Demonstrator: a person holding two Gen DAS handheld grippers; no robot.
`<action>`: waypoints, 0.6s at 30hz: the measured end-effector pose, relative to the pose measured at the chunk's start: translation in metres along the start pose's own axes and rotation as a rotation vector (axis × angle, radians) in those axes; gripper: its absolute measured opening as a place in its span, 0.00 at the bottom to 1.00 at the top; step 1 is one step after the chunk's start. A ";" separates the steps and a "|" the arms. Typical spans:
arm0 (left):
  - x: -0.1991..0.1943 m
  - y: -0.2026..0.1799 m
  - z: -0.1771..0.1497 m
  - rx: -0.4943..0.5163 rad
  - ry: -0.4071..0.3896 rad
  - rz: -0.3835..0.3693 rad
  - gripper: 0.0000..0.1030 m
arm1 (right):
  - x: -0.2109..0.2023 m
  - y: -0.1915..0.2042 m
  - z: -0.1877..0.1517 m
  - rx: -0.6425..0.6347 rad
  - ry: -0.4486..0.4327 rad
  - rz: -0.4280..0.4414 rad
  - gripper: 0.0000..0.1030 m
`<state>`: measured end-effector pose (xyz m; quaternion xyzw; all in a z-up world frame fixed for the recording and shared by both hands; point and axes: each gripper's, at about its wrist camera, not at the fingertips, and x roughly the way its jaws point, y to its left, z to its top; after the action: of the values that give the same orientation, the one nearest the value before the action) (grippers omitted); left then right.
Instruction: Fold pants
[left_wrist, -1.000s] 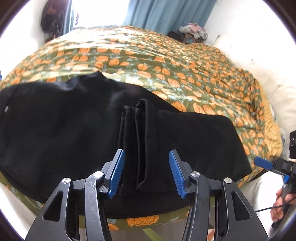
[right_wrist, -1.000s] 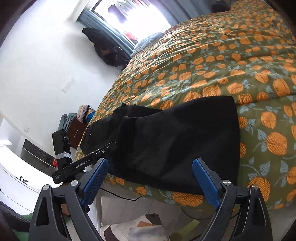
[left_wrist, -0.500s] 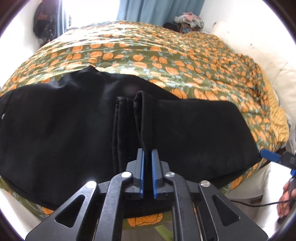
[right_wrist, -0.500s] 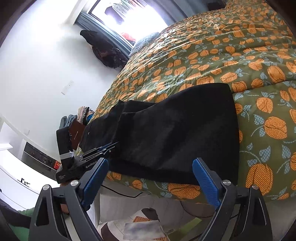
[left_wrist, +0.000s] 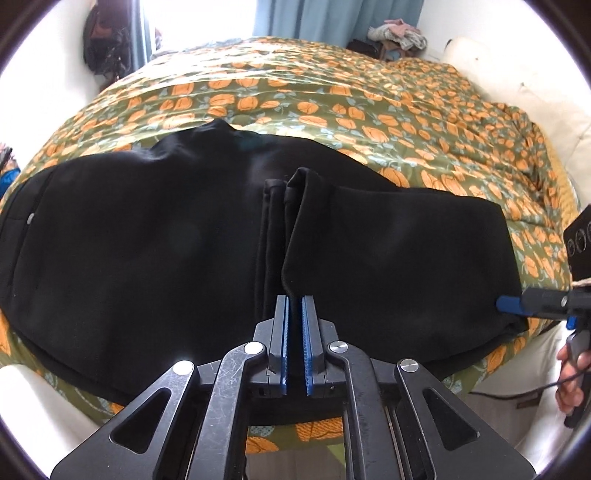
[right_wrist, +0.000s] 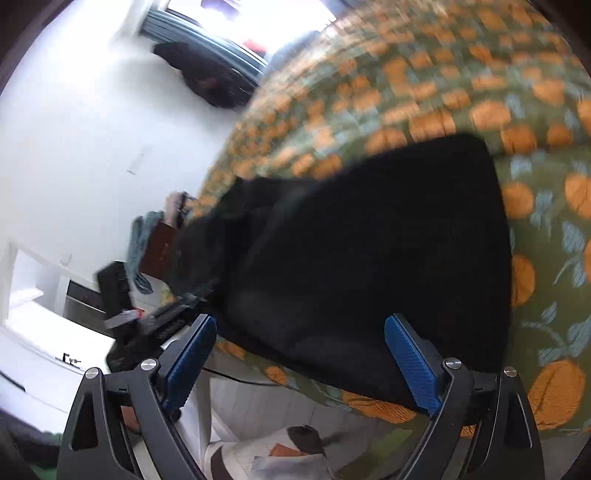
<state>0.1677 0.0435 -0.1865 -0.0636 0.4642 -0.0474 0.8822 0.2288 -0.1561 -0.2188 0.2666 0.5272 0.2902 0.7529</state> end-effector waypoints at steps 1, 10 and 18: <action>-0.001 0.001 0.000 -0.004 -0.002 -0.004 0.07 | 0.007 -0.005 0.001 0.032 0.011 -0.005 0.89; 0.003 0.003 0.001 -0.044 0.005 -0.057 0.22 | -0.026 -0.015 0.045 0.070 -0.113 -0.046 0.99; -0.033 0.017 0.004 -0.132 -0.116 -0.037 0.86 | -0.053 -0.015 0.045 -0.003 -0.183 -0.070 0.99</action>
<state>0.1530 0.0656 -0.1600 -0.1330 0.4131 -0.0291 0.9005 0.2588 -0.2091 -0.1820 0.2723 0.4647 0.2391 0.8079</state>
